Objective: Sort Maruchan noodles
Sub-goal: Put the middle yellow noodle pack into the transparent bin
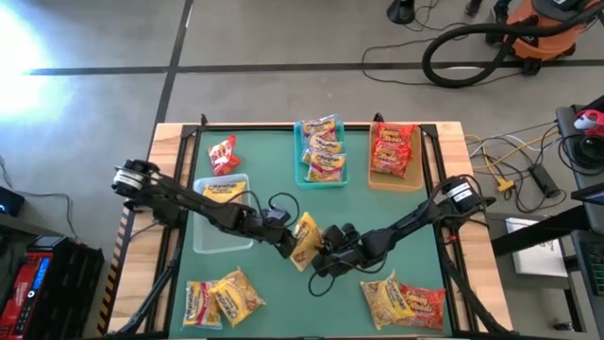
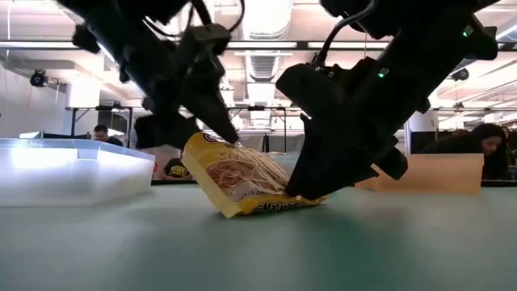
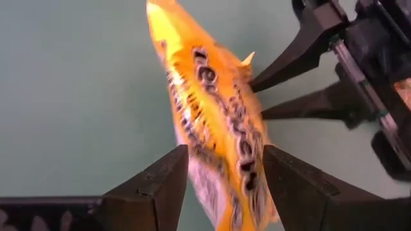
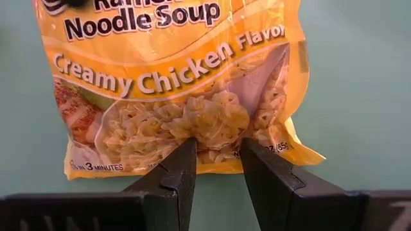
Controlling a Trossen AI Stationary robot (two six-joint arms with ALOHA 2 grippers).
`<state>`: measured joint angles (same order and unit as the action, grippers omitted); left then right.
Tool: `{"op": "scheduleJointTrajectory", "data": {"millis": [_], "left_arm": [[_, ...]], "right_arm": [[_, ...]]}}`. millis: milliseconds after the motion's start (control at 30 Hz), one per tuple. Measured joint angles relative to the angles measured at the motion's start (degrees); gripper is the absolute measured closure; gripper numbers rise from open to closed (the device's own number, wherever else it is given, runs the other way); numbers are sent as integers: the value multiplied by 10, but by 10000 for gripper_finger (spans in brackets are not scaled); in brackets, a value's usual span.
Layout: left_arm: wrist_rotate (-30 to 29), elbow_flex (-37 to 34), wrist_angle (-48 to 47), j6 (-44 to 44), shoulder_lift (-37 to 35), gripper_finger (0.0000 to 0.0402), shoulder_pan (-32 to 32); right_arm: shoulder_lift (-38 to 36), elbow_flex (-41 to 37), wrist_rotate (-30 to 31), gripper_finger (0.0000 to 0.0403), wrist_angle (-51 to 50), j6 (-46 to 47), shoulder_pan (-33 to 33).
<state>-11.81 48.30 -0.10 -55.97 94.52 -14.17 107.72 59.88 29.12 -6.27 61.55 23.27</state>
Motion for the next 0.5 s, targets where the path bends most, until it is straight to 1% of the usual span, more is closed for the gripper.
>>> {"op": "scheduleJointTrajectory", "data": {"millis": [233,433,500], "left_arm": [[0,1,64,-4,53,216,6],[36,1,57,0,57,217,7],[43,1,51,0,55,224,7]], "right_arm": [[3,-2,-2,289,-2,-6,-1],[2,-2,-6,289,-1,-6,0],[-4,-2,-8,289,-3,-7,0]]}}
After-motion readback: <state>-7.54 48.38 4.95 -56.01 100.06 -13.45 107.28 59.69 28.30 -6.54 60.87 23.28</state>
